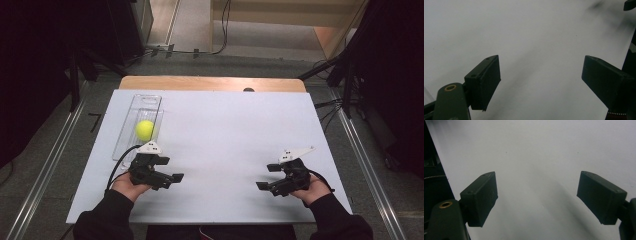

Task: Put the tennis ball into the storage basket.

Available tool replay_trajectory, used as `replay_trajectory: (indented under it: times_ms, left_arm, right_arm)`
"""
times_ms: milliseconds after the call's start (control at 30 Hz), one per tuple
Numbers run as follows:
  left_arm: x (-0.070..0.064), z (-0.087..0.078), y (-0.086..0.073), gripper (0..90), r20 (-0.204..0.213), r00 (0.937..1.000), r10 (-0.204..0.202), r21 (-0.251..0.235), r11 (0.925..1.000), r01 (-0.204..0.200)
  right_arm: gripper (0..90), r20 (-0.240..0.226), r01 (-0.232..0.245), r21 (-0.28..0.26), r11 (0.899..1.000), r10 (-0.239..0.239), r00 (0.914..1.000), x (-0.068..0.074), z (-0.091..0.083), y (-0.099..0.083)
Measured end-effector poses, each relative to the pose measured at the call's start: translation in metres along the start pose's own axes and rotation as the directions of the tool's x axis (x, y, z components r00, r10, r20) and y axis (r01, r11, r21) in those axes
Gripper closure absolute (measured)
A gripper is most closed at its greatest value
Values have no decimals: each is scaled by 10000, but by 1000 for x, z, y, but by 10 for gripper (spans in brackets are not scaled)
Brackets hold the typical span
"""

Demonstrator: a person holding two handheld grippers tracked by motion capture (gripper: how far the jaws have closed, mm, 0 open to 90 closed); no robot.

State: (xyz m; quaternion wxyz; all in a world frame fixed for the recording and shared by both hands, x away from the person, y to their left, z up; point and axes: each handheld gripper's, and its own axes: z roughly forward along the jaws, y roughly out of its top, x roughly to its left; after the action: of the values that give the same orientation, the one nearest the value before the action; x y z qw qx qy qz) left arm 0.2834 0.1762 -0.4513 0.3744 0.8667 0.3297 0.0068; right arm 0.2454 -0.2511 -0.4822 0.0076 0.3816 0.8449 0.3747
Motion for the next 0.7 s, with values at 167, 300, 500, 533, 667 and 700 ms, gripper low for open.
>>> replay_trajectory:
  times_ms: [167,300,500,533,667,700]
  left_arm:
    - [1,-3,-5,158,-48,10000,-78,11,10000,78]
    - [2,-5,-9,158,-61,10000,-66,105,9999,67]
    - [4,-7,-13,158,-70,10000,-17,154,9999,18]
    - [5,-7,-13,158,-71,10000,-41,154,9999,42]
    - [6,-8,-16,158,-49,10000,-62,302,9995,63]
    - [6,-7,-16,158,-18,10000,-76,275,9996,76]
  right_arm:
    - [148,16,-29,4,10000,29,10000,0,0,0]
    - [148,5,-3,4,10000,3,10000,0,0,0]
    - [148,12,-12,6,10000,12,10000,0,0,0]
    - [148,14,-16,6,10000,16,10000,0,0,0]
    - [148,17,-19,5,10000,19,10000,0,0,0]
    - [148,17,-16,6,10000,16,10000,0,0,0]
